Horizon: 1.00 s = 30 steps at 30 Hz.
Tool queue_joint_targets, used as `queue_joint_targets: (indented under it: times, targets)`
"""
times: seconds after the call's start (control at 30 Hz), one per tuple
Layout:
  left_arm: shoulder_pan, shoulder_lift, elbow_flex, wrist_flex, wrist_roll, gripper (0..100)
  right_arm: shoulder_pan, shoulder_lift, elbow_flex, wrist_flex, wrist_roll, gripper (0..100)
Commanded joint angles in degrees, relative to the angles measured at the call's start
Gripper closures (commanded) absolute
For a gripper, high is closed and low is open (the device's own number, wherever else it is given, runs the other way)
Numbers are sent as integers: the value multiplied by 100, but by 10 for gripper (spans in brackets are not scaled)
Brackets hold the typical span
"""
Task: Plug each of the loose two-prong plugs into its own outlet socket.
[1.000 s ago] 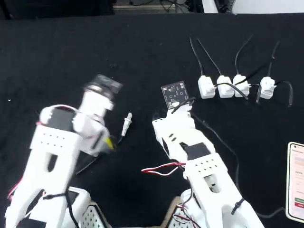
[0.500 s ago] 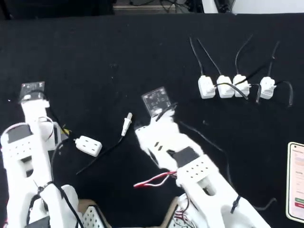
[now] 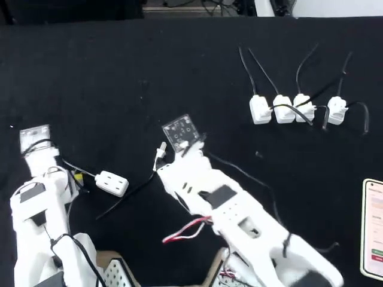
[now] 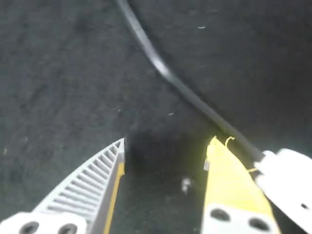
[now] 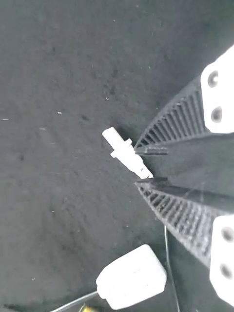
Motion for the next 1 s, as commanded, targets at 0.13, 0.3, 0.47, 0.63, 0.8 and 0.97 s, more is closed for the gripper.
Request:
queue_joint_targets:
  times: [0.13,0.3,0.47,0.63,0.8,0.97]
  targets:
    - [-189,-114,163,-53,149,736,-88,1692,-1508,-114,-457,917]
    - [-180,-114,171,-53,149,736,-88,2589,-2149,-114,-826,917]
    - [-180,-114,180,-53,141,736,-62,3134,-2466,-62,-1424,906]
    - [-180,-114,180,-70,141,736,-88,3442,-3099,897,-1837,800]
    - [-180,-114,180,-79,141,736,-35,3503,-3451,1591,-1855,795]
    - [-171,-114,180,-88,141,736,-9,3503,-3486,1952,-1670,795]
